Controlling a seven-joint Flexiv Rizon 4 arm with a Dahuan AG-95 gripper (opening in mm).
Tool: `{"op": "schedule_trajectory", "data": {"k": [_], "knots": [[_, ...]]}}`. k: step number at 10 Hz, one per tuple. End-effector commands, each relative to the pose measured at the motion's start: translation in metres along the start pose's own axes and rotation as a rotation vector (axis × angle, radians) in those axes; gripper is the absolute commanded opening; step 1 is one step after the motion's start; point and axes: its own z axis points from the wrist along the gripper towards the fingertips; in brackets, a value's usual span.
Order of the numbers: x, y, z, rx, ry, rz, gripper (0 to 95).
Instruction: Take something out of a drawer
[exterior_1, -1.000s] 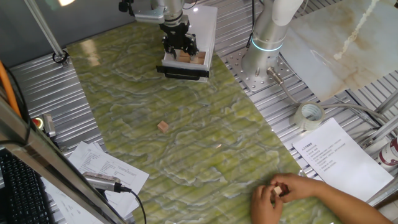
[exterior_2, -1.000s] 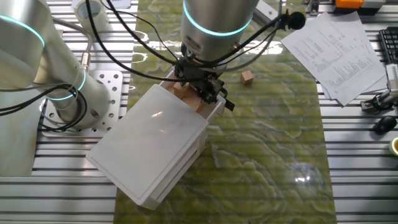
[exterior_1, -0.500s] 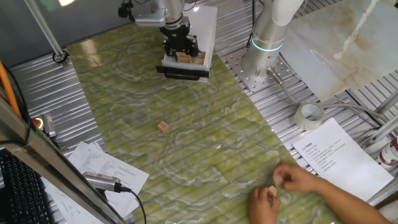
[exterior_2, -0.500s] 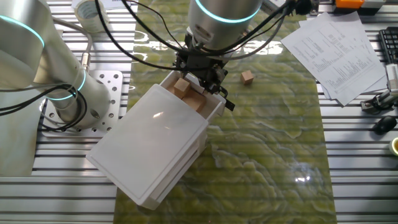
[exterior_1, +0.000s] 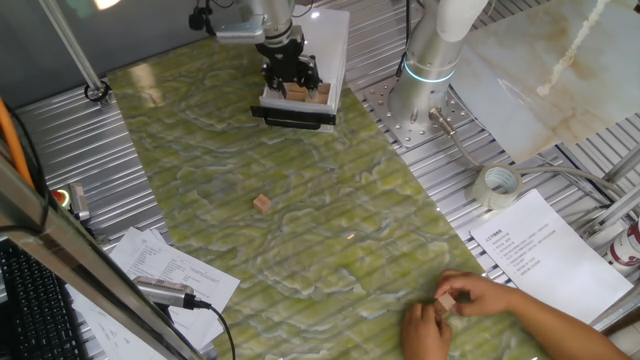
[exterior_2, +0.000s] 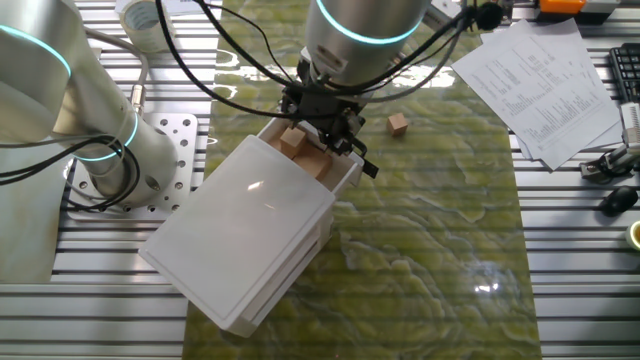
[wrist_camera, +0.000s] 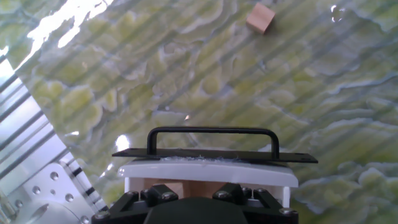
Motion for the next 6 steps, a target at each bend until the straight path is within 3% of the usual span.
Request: {"op": "schedule_trajectory", "data": {"k": [1,5,6], "knots": [[0.001,0.001,0.0,0.027,0.016,-0.007,57.0],[-0.001,0.002,0.0,0.015,0.033,-0.007,57.0],[-0.018,0.014,-0.005,0.012,0.042,-0.007,57.0]]}}
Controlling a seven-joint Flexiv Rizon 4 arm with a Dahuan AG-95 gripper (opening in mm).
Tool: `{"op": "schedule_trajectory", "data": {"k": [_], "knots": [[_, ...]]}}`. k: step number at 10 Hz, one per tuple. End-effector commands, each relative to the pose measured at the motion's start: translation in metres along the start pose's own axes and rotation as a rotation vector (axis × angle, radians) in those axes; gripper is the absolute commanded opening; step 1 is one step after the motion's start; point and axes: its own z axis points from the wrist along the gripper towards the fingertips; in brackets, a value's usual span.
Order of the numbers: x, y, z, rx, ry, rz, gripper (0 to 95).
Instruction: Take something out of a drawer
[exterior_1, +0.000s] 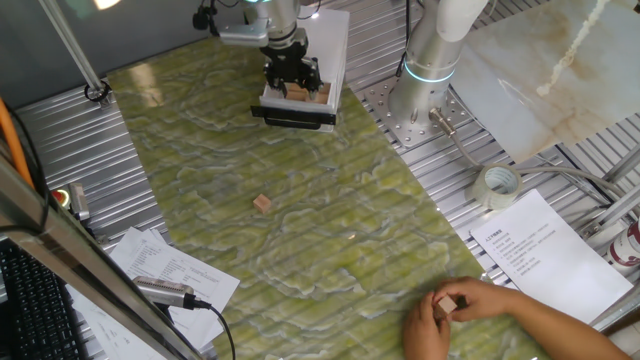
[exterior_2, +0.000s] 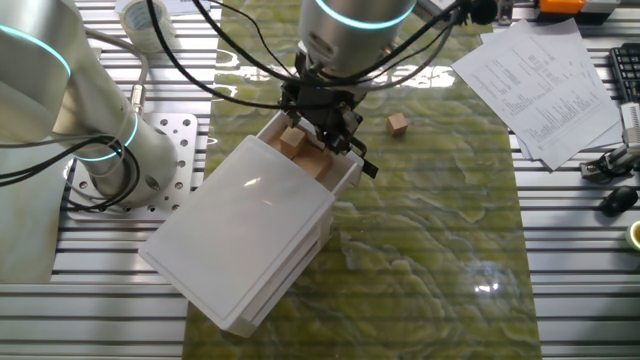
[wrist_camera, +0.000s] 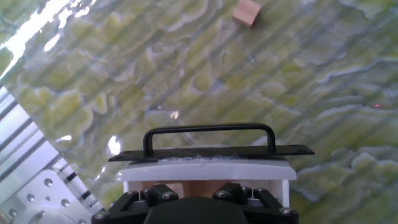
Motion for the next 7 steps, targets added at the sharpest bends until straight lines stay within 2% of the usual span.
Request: {"op": "schedule_trajectory", "data": {"k": [1,2,4,5,7], "knots": [[-0.025,0.018,-0.007,-0.018,0.013,-0.002,57.0],[-0.03,0.022,-0.008,-0.018,0.012,-0.014,57.0],[-0.025,0.017,-0.007,-0.019,0.011,-0.028,57.0],[-0.016,0.01,-0.005,-0.024,0.004,-0.028,57.0],[-0.008,0.006,-0.008,-0.021,0.005,-0.023,57.0]]}}
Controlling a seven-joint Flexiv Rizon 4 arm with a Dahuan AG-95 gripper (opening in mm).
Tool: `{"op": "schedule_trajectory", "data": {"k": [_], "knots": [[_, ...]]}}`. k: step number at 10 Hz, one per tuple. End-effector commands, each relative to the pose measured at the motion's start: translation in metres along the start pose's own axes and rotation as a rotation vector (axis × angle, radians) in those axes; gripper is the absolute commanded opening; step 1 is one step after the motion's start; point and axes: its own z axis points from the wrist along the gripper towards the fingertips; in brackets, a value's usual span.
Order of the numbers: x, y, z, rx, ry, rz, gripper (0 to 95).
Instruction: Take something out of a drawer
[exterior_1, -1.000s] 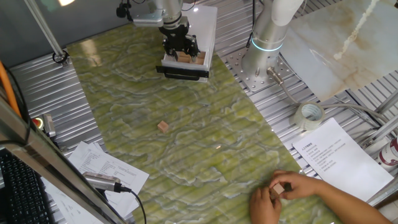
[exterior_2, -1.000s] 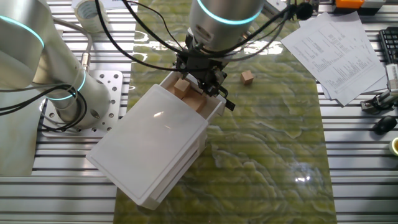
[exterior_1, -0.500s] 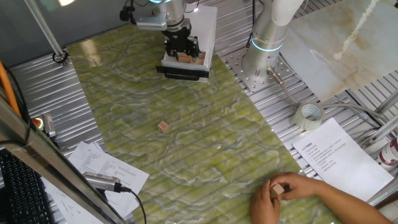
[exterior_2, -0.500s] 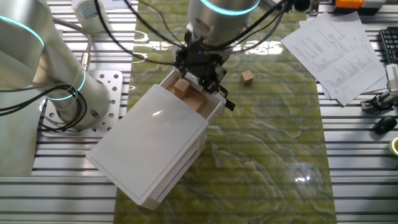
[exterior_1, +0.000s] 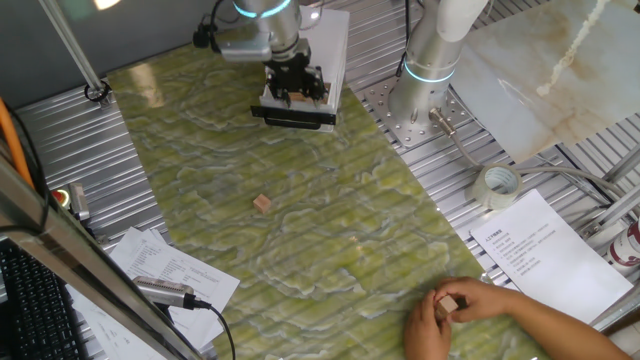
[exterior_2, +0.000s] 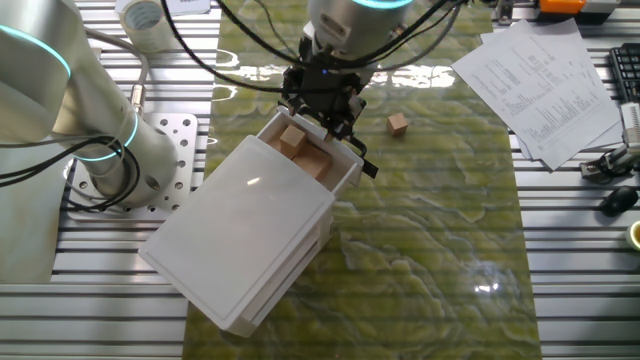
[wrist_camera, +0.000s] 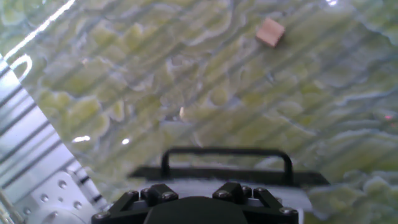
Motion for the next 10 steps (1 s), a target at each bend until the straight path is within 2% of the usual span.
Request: {"op": "schedule_trajectory", "data": {"k": [1,3,5,6,7,8,9,10], "knots": [[0.007,-0.006,-0.004,0.002,0.012,0.004,57.0],[0.01,-0.009,-0.004,0.003,0.015,0.027,57.0],[0.006,-0.006,-0.005,0.013,0.021,0.063,57.0],[0.017,-0.012,-0.006,0.011,-0.029,0.044,57.0],[0.01,-0.008,-0.006,0.023,-0.009,0.085,57.0],[-0.004,0.001,-0.006,-0.005,-0.002,0.114,57.0],[-0.021,0.013,-0.008,-0.021,-0.005,0.148,57.0],[-0.036,0.026,-0.011,-0.008,-0.008,0.166,57.0]]}}
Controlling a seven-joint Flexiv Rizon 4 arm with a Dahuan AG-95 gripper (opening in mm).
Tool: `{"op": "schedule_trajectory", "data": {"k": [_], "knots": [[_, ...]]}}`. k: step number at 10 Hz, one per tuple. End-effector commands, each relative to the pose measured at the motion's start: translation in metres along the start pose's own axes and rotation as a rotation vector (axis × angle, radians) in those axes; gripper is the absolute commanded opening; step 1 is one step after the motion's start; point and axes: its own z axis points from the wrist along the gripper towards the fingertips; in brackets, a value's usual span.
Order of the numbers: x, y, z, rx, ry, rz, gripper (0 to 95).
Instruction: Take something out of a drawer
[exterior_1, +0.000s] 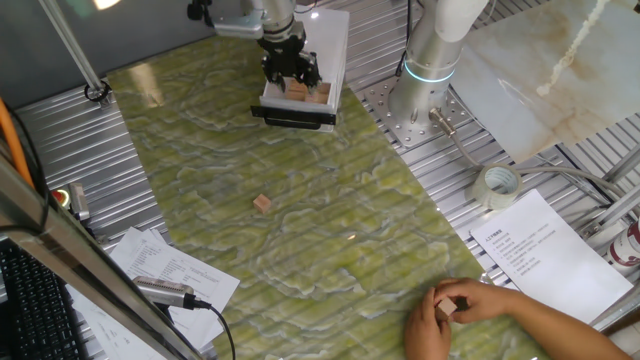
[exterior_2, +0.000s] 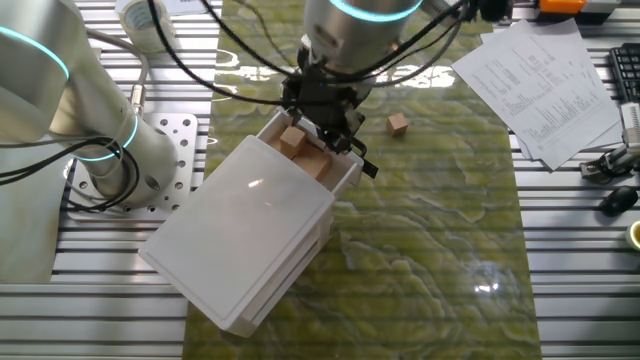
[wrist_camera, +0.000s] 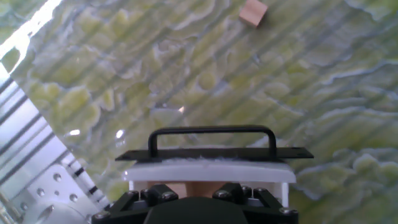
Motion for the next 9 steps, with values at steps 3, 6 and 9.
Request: {"op": "schedule_trajectory", "data": {"k": [3,6,9], "knots": [[-0.0318,0.0299,-0.0068,-0.019,0.022,0.034,57.0],[-0.034,0.0325,-0.0072,0.011,-0.021,0.025,57.0],[-0.0367,0.0358,-0.0077,0.026,-0.028,0.012,57.0]]}}
